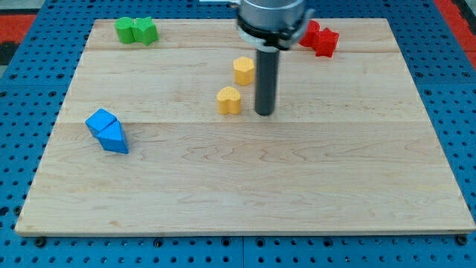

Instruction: Move the blue blocks vertically below the yellow heart

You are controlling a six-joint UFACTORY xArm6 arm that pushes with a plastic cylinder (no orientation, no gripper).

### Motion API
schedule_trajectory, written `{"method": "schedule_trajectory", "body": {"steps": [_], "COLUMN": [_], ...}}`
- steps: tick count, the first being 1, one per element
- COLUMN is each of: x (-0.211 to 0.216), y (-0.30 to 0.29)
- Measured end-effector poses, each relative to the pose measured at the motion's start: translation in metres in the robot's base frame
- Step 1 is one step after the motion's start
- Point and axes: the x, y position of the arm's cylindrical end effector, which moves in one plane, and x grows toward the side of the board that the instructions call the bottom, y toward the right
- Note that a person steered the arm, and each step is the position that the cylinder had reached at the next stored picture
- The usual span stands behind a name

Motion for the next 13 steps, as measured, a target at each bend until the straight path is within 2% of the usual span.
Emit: {"method": "schedule_trajectory", "body": {"steps": [1,2,3,4,5,6,8,9,13], "x": [0.077,0.103,0.104,0.090,0.063,0.035,0.066,0.065,0.025], "y": [-0.038,-0.119,-0.222,-0.289,-0.305,-0.307,-0.150,-0.125,-0.122]}}
